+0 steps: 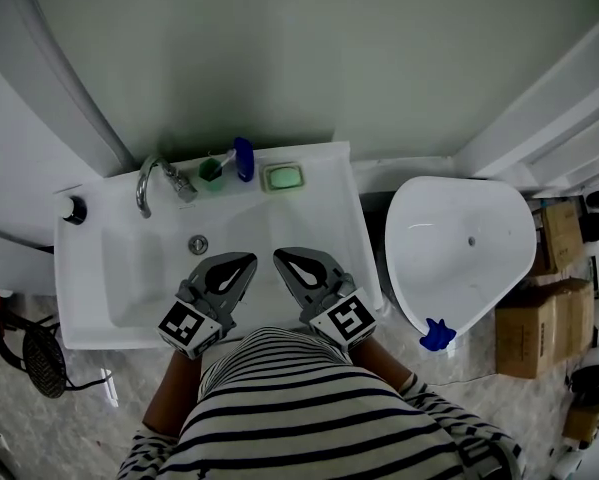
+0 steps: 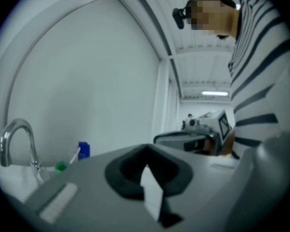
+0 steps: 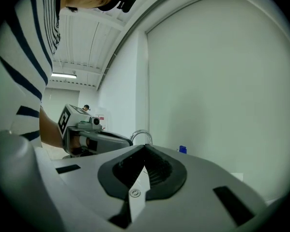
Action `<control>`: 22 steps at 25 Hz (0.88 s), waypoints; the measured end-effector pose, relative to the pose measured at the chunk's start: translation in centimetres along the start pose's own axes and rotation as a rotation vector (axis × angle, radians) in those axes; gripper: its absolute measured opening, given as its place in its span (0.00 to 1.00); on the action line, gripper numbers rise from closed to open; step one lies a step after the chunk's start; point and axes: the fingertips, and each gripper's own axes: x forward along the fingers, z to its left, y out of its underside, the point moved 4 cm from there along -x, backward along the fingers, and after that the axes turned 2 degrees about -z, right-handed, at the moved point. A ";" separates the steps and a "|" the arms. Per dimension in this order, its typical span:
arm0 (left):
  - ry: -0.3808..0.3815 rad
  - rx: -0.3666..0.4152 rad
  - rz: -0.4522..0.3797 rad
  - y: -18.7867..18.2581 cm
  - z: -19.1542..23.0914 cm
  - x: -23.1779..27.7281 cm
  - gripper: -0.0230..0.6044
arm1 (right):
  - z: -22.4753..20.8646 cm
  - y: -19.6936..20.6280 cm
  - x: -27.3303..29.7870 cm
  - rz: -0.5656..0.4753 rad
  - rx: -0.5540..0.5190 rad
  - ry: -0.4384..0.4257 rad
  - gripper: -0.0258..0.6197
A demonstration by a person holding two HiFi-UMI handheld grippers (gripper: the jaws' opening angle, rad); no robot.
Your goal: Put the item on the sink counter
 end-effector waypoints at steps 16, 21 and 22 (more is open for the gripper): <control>0.002 0.010 0.031 0.0 -0.2 0.0 0.05 | -1.0 0.3 0.0 0.007 0.005 0.032 0.05; 0.012 0.014 0.021 -0.1 -0.1 -0.1 0.05 | -0.9 0.4 0.2 0.009 0.003 0.031 0.05; 0.014 0.020 0.021 -0.1 -0.1 -0.2 0.05 | -0.9 0.4 0.2 0.012 0.001 0.031 0.05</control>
